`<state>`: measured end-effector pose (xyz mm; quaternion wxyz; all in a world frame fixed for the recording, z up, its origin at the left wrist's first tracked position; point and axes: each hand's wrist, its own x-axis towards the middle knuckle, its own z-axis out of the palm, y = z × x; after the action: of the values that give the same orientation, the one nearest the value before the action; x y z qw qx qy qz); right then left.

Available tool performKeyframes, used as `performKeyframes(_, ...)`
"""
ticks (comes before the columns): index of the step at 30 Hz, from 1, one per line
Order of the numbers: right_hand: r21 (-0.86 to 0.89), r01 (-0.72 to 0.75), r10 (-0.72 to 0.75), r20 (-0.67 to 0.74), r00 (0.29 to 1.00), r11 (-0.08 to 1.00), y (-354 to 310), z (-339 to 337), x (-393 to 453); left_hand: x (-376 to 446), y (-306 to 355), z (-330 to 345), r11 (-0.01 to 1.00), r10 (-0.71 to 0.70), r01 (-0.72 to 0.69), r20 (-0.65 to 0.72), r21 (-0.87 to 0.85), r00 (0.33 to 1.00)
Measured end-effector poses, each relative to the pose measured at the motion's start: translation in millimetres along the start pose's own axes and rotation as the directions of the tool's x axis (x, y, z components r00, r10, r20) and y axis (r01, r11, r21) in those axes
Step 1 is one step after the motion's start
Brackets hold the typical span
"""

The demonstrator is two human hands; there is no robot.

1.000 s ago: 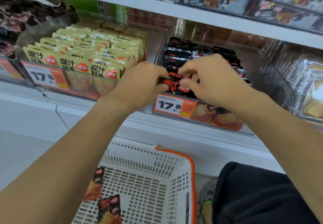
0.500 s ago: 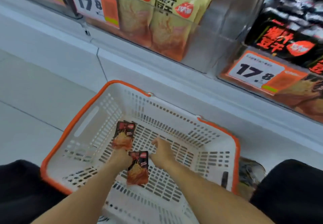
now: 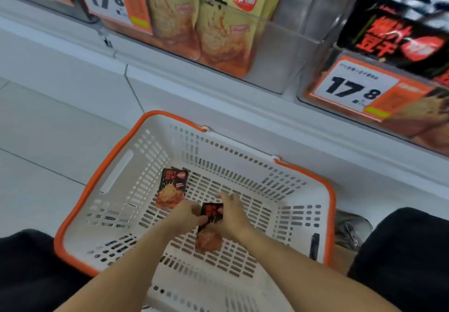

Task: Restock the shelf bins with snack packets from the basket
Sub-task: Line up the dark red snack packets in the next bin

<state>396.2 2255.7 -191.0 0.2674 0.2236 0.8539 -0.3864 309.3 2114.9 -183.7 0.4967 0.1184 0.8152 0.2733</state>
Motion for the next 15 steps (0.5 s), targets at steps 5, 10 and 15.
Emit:
performKeyframes(5,-0.264,0.220,-0.196,0.113,0.974,0.939,-18,-144,-60,-43,106,-26,0.920,0.393,-0.393,0.027,-0.013,0.919)
performKeyframes(10,-0.433,0.296,-0.376,-0.110,0.920,0.851,-38,-275,-184,-122,230,-31,0.652,0.758,-0.753,-0.104,0.088,0.644)
performKeyframes(15,-0.538,0.235,-0.532,-0.502,0.682,0.809,-33,-354,-310,-178,318,-7,0.371,0.871,-0.907,-0.414,0.198,0.265)
